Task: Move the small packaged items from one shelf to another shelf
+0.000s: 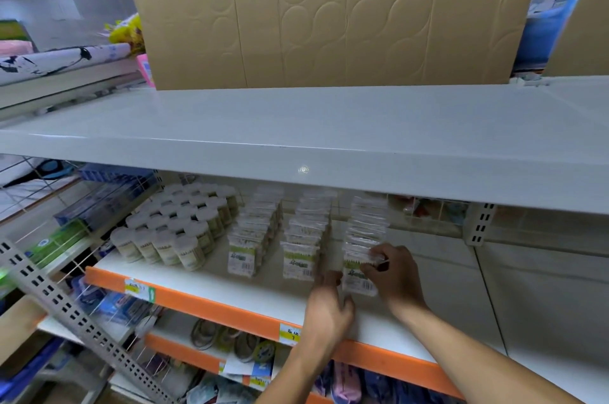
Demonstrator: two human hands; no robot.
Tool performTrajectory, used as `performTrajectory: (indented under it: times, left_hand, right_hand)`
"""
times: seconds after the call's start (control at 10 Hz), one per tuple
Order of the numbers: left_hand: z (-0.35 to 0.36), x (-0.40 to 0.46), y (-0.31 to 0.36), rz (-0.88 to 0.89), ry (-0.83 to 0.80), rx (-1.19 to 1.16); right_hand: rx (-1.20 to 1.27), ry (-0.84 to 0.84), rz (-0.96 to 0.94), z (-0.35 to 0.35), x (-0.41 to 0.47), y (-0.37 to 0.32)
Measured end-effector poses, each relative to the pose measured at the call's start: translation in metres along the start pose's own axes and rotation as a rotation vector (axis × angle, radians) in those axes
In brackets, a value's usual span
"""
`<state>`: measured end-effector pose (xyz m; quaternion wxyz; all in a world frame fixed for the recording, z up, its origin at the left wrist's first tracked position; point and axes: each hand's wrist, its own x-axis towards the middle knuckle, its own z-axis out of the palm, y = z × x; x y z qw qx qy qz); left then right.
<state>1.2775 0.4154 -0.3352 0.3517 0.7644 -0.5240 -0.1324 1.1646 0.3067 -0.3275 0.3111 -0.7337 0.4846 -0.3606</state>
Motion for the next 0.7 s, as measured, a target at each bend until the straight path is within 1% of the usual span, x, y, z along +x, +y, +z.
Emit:
performTrajectory:
  times: [0.2, 0.4, 0.5, 0.6, 0.7]
  left_hand:
    - [-0.002, -0.003, 0.0, 0.033, -0.037, 0.085]
    - [0.002, -0.009, 0.003, 0.045, -0.079, 0.084]
    - [0.003, -0.012, 0.003, 0.035, -0.103, 0.105]
    - [0.004, -0.015, 0.002, 0.019, -0.101, 0.14]
    - [0.005, -0.018, 0.003, -0.011, -0.116, 0.25]
  right_hand:
    - [0.014, 0.013, 0.053, -0.002, -0.003, -0.005]
    - [0.05, -0.008, 0.096, -0.006, -0.008, -0.005]
    - [0.007, -0.012, 0.114, -0.011, -0.011, -0.005]
    - [-0.132, 0.002, 0.144, -0.015, -0.021, 0.002]
    - [-0.32, -0.02, 0.122, -0.019, -0.04, 0.012]
